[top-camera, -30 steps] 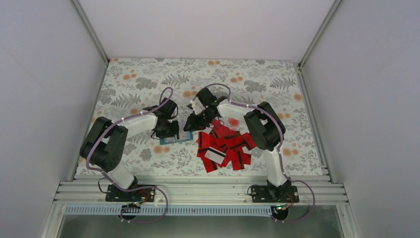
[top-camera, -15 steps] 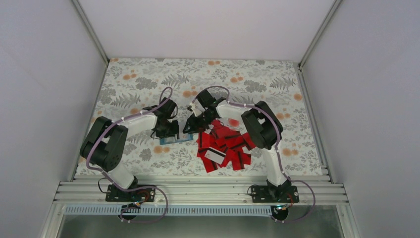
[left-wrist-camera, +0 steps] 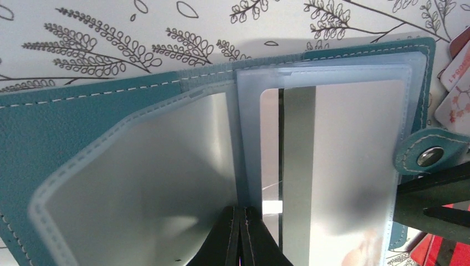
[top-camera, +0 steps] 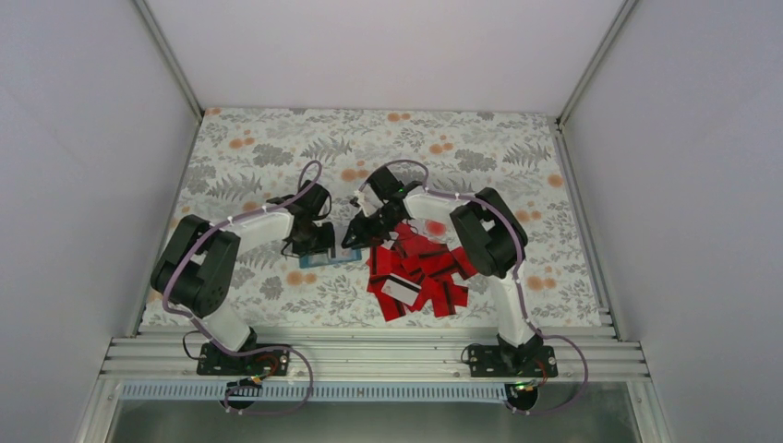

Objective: Put the credit cards into the card holder

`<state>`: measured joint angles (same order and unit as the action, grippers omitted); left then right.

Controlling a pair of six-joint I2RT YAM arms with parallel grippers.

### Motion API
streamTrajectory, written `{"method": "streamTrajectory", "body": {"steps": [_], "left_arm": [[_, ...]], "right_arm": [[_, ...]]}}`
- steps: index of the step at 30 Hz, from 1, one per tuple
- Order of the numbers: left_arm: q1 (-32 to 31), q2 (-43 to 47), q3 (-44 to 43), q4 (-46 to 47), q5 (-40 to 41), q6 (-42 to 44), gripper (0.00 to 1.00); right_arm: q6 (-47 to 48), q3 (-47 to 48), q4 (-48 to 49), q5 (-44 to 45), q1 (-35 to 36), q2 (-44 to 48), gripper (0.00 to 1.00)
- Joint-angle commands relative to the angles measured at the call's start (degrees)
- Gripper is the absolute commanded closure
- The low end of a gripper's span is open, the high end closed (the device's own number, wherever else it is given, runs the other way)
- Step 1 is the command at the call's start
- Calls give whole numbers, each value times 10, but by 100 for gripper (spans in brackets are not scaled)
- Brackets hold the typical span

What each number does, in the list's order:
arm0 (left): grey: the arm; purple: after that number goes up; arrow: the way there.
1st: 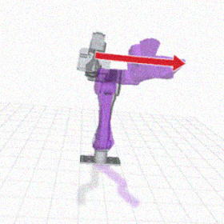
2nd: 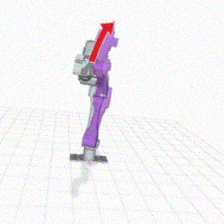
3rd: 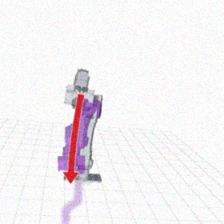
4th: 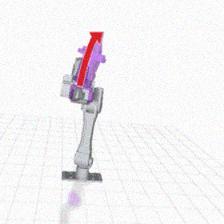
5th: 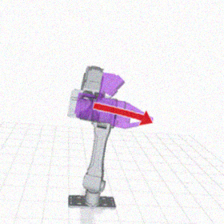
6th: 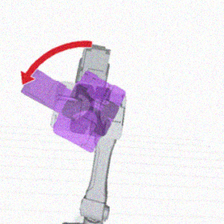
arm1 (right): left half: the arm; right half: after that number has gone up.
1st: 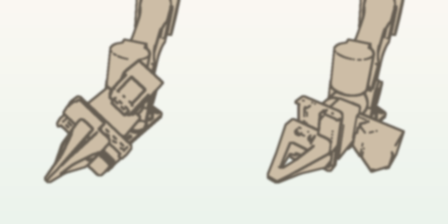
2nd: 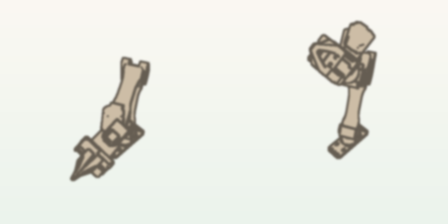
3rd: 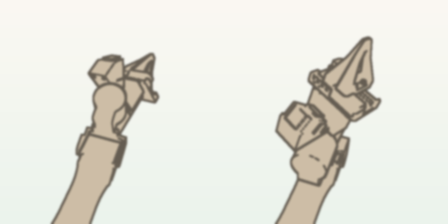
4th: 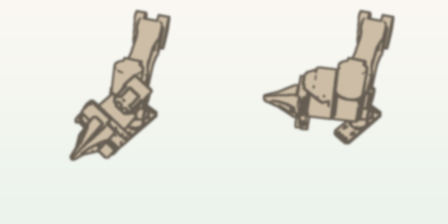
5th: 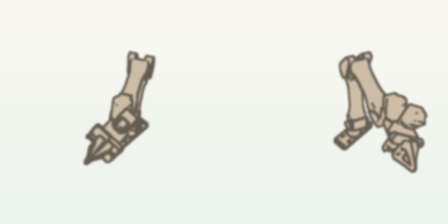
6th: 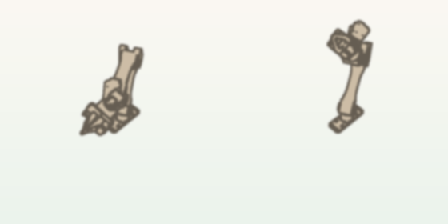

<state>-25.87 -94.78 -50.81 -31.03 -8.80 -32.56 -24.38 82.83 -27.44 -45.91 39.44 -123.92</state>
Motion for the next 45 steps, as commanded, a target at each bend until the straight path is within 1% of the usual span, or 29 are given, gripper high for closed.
{"method": "streamTrajectory", "body": {"steps": [1, 10, 18, 22, 35, 40, 45], "left_arm": [[-6, -39, 8, 29, -22, -1, 98], [-6, -43, 3, 28, -23, -2, 98], [-6, -44, -5, 24, -20, -2, 98], [-6, -41, -11, 15, -18, -3, 98], [-3, -3, -43, -42, 20, -13, 97], [3, 38, -52, -88, 52, -24, 97], [14, 78, -51, -113, 57, -29, 97]], "right_arm": [[9, 18, 2, -23, -1, -7, 63], [21, 34, -4, -31, 1, -4, 64], [32, 55, -30, -9, 1, -5, 65], [39, 67, -35, -20, 2, -8, 64], [51, 106, -53, -41, 8, -37, 65], [53, 122, -58, -48, 14, -49, 64], [52, 145, -63, -62, 24, -67, 64]]}}
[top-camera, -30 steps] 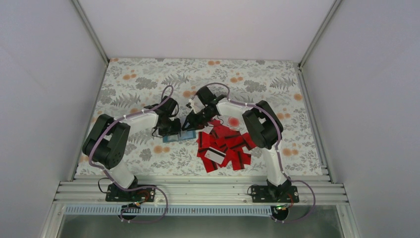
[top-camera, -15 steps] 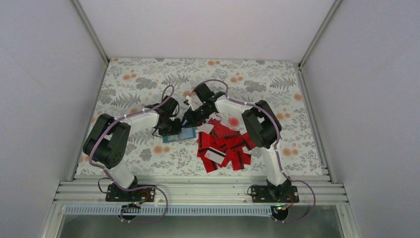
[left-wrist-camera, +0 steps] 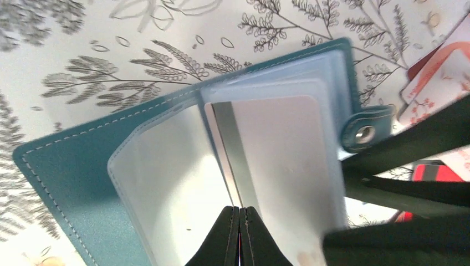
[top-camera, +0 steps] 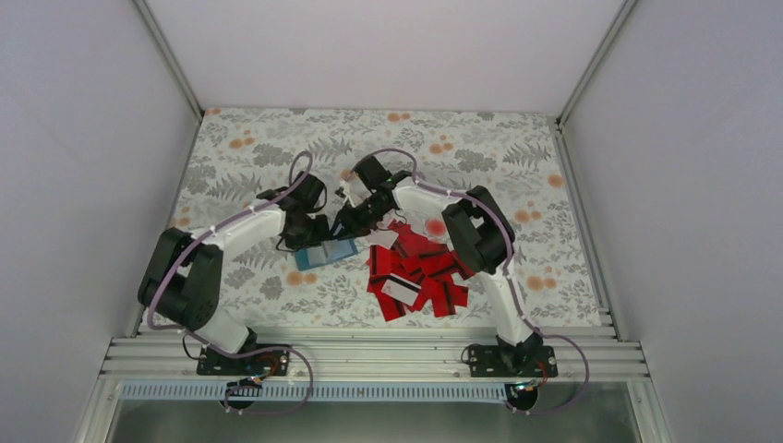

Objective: Put the credit cards into the card holder

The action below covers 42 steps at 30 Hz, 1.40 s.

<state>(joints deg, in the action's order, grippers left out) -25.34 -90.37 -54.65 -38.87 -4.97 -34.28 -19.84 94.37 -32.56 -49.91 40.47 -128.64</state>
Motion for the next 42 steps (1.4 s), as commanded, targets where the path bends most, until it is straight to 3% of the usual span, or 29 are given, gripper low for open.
{"method": "streamTrajectory", "body": {"steps": [1, 29, 42], "left_arm": [[10, 40, -11, -40, 20, -12, 97], [115, 224, 1, -162, 25, 43, 96], [130, 304, -19, -232, 66, 48, 95]], "right_arm": [[5, 34, -12, -25, 16, -24, 64], [-54, 256, 0, -98, 141, -155, 59], [-146, 331, 129, -147, 171, -205, 57]]}}
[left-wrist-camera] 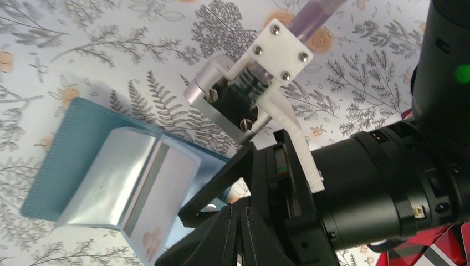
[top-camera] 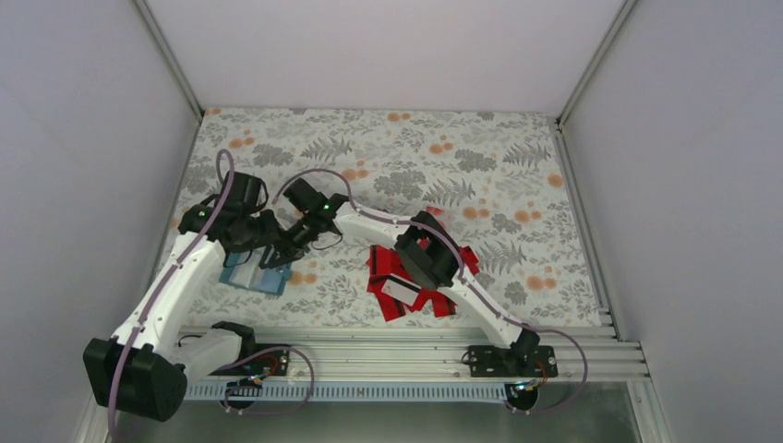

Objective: Put the credit cards into the card holder

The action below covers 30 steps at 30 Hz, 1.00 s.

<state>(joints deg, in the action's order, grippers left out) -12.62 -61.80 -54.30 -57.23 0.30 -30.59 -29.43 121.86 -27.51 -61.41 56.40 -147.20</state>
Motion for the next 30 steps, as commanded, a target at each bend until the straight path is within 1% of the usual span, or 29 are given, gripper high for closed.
{"method": "streamTrajectory", "body": {"steps": [1, 6, 8, 12, 14, 17, 19, 21, 23, 26, 28, 30], "left_arm": [[5, 21, -27, -58, 19, 14, 95], [10, 31, -63, -102, 43, 32, 93], [12, 31, -76, -119, 53, 39, 93], [14, 34, -93, -145, 71, 58, 92], [14, 37, -97, -146, 66, 63, 91], [15, 38, -99, -145, 54, 70, 90], [15, 37, -92, -142, 54, 69, 89], [18, 30, -89, -142, 63, 64, 84], [28, 17, -87, -140, 69, 60, 80], [55, -19, -75, -119, 54, 68, 77], [83, -44, -57, -93, 38, 77, 71], [125, -70, -35, -61, 4, 87, 63]], "right_arm": [[-62, 69, 91, -31, 14, -27, 57], [-154, 104, 191, -11, 24, -60, 55], [-180, 135, 210, 3, 28, -83, 53], [-230, 191, 231, 16, 32, -143, 52], [-241, 197, 249, 25, 31, -154, 52], [-236, 201, 256, 34, 29, -146, 52], [-204, 200, 220, 47, 24, -122, 52], [-143, 187, 154, 79, 17, -78, 52], [-106, 138, 98, 105, 11, -27, 52], [-57, 47, 46, 140, 6, 55, 52], [-15, -2, 0, 177, 3, 99, 52], [7, -53, -34, 209, -1, 137, 52]]}}
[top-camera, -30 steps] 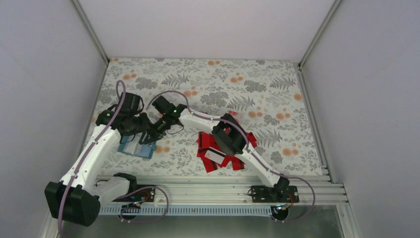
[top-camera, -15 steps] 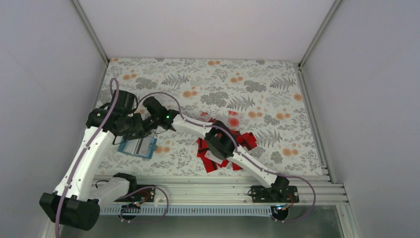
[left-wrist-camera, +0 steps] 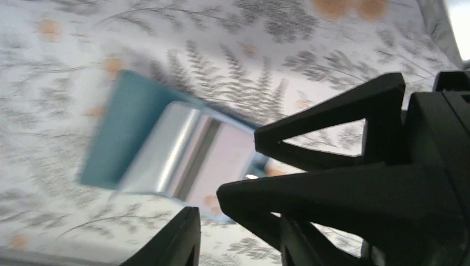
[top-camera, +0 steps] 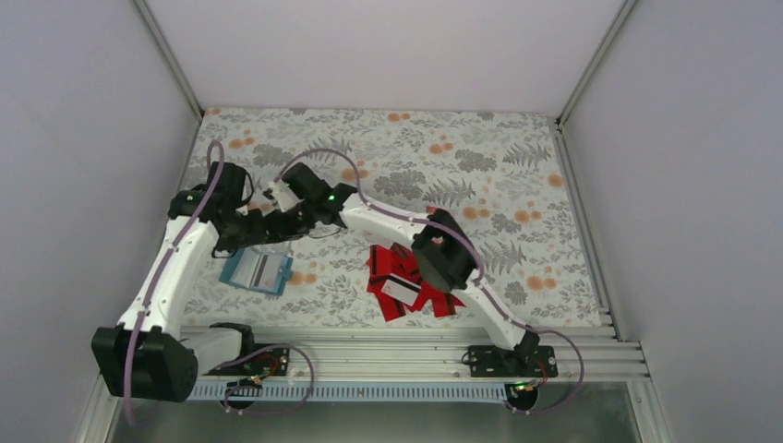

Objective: Put the credit cards into the card holder

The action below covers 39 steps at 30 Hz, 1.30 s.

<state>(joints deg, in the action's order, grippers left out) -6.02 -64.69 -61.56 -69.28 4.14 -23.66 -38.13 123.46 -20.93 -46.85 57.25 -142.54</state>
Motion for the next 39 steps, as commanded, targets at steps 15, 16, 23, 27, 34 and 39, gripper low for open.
{"method": "streamTrajectory", "body": {"steps": [15, 16, 23, 27, 34, 39], "left_arm": [[171, -124, 136, 198, -87, 33, 31], [171, -129, 137, 198, -83, 31, 32], [170, -163, 140, 189, -78, 17, 56], [169, -151, 148, 190, -89, 5, 69], [164, -157, 159, 205, -119, -8, 92], [147, -158, 166, 240, -169, -38, 97]], "right_arm": [[137, -363, -104, 67, -118, 281, 52], [139, -369, -104, 64, -123, 284, 52], [152, -408, -100, 41, -149, 309, 53], [158, -431, -95, 35, -164, 328, 53], [158, -445, -86, 18, -189, 337, 53], [160, -459, -87, 25, -207, 352, 53]]}}
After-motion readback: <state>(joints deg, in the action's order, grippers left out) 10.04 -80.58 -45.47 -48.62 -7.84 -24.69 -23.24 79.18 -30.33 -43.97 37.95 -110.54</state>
